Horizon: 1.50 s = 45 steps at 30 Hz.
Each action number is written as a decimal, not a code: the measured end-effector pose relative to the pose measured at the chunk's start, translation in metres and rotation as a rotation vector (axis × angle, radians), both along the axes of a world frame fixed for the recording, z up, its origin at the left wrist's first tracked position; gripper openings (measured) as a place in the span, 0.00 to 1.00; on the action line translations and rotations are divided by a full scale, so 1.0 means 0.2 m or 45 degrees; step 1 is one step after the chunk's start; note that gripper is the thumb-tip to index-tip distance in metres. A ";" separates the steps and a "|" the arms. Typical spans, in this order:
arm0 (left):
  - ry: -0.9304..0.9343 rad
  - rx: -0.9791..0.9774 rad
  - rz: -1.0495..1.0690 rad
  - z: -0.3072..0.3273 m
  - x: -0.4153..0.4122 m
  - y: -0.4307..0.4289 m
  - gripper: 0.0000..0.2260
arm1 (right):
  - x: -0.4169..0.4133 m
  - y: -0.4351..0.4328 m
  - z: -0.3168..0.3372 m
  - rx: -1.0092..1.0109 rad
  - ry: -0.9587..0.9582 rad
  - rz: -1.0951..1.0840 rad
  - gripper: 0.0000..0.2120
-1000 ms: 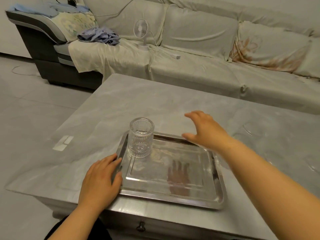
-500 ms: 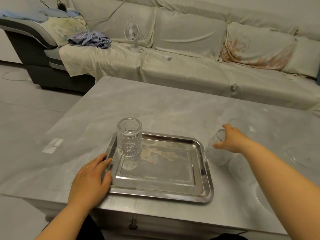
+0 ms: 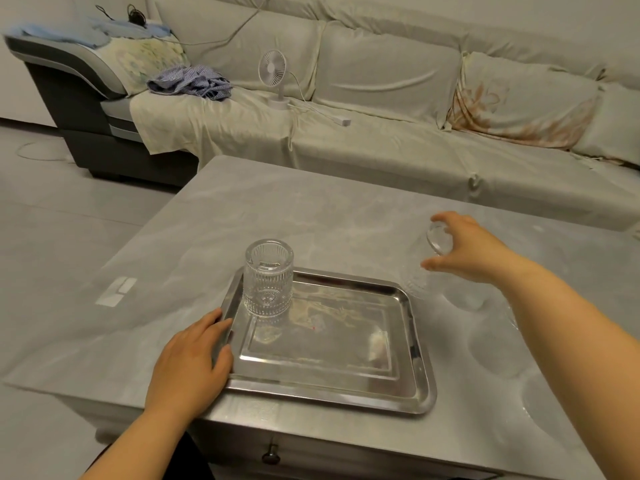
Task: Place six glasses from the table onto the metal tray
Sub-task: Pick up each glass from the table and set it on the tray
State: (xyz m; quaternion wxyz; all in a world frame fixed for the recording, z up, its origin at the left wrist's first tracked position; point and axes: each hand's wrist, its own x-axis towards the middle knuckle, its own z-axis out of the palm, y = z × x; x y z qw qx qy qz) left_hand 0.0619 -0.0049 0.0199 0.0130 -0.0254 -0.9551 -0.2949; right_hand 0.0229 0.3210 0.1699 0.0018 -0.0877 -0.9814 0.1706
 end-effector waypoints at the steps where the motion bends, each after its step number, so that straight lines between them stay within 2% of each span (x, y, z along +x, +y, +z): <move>1: 0.001 0.000 -0.002 0.00 0.00 0.00 0.17 | -0.01 -0.06 0.01 -0.033 0.012 0.061 0.36; 4: 0.002 0.001 -0.003 0.00 0.00 0.00 0.18 | -0.04 -0.25 -0.03 -0.116 -0.027 0.244 0.36; 7: 0.001 -0.002 -0.012 -0.01 0.00 0.00 0.18 | -0.08 -0.39 -0.12 -0.085 -0.098 0.347 0.36; 17: 0.037 0.017 -0.013 -0.03 -0.01 -0.02 0.18 | -0.15 -0.51 -0.23 -0.030 -0.146 0.366 0.37; 31: 0.030 -0.004 -0.016 -0.02 -0.01 -0.01 0.17 | -0.10 -0.49 -0.29 -0.133 -0.162 0.398 0.37; 35: 0.086 0.003 -0.010 0.00 0.02 -0.01 0.16 | 0.00 -0.35 -0.23 -0.122 -0.086 0.306 0.36; 40: 0.146 -0.006 -0.075 0.00 0.07 0.04 0.12 | 0.18 0.01 -0.17 0.125 -0.145 0.009 0.34; 42: 0.169 -0.031 -0.113 0.00 0.10 0.10 0.16 | 0.24 0.15 -0.16 0.215 -0.207 -0.129 0.34; 45: 0.183 -0.125 -0.207 0.01 0.14 0.20 0.23 | 0.31 0.30 -0.17 0.217 -0.295 -0.273 0.37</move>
